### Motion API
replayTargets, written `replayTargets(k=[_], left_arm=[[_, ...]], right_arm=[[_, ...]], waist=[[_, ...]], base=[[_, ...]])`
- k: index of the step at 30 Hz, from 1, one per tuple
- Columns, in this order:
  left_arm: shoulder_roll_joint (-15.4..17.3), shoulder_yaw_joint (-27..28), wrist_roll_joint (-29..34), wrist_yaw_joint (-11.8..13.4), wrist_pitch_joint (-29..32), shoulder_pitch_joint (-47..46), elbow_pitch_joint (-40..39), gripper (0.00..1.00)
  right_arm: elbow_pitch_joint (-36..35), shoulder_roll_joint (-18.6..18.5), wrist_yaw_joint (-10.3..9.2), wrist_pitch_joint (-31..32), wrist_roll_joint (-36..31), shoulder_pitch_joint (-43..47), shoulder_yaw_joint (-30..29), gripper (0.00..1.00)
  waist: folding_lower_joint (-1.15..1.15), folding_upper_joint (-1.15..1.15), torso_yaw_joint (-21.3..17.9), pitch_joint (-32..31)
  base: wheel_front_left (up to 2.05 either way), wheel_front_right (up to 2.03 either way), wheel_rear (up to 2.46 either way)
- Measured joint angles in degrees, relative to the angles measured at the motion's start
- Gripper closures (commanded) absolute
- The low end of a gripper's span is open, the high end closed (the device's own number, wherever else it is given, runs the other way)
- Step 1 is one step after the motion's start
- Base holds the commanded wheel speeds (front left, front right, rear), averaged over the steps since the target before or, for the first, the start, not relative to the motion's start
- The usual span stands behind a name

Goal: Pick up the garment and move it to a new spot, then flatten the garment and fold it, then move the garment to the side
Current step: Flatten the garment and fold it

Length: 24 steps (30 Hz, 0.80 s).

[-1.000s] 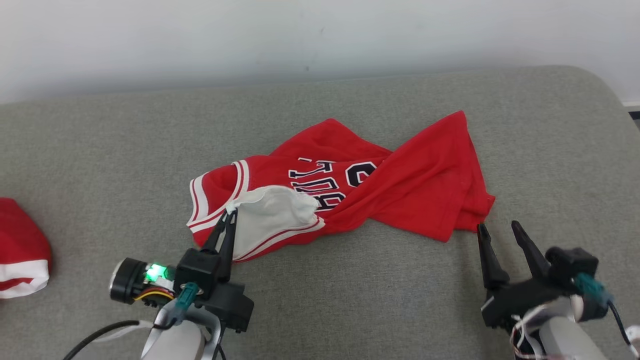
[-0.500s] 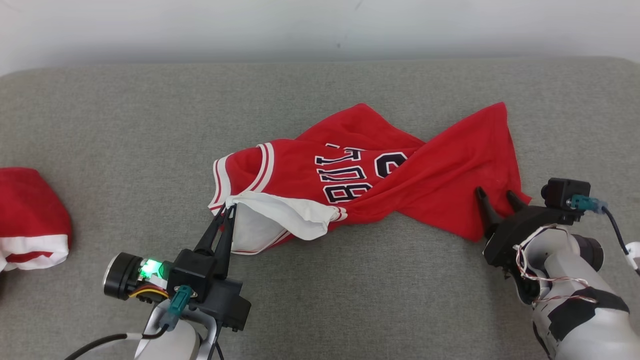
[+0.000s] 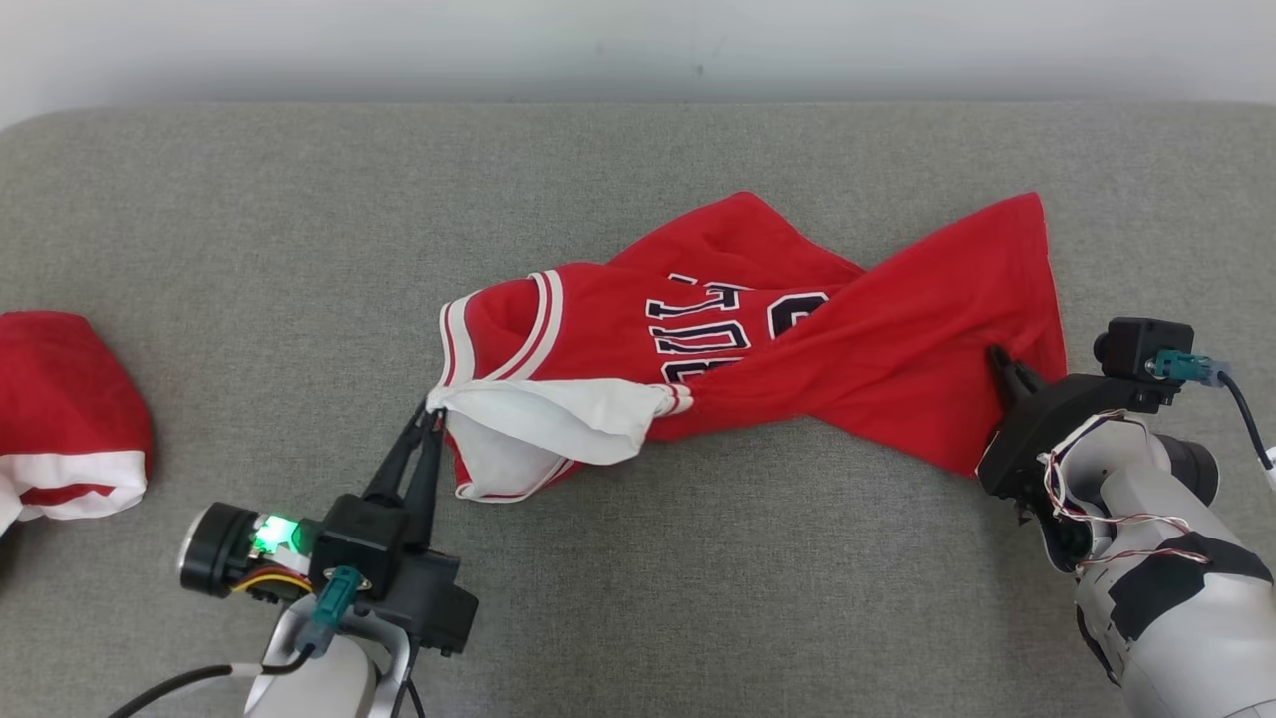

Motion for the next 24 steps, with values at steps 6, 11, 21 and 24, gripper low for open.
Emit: replayTargets(k=[6,11,21,24], left_arm=[[1.71,3.24,-0.32,1.04,0.00,-0.16,-4.68,1.00],[5.88,6.88,-0.54,0.16,-0.01,-1.52,-9.21,1.00],[11.16,10.06,-1.70,-4.44,0.59,-11.15,-12.35,1.00],[12.65,10.26,-1.71,-5.61,2.11,-14.83,-12.80,1.00]], right_arm=[[-3.47,-1.36,0.00,-3.09,4.97,0.03,2.57,1.00],[-12.57,-5.45,0.00,-1.20,11.70,1.01,5.27,1.00],[-29.59,-16.60,0.00,1.60,21.98,1.88,6.65,1.00],[-34.30,-19.96,0.00,2.11,24.35,1.81,5.39,1.00]], waist=[[-0.01,0.00,-0.50,-1.34],[-0.01,0.00,-1.36,-3.58],[-0.02,0.00,-3.24,-9.76],[-0.02,0.00,-3.68,-11.66]], base=[[0.00,0.00,0.00],[0.00,0.00,0.00],[0.00,0.00,0.00],[0.00,0.00,0.00]])
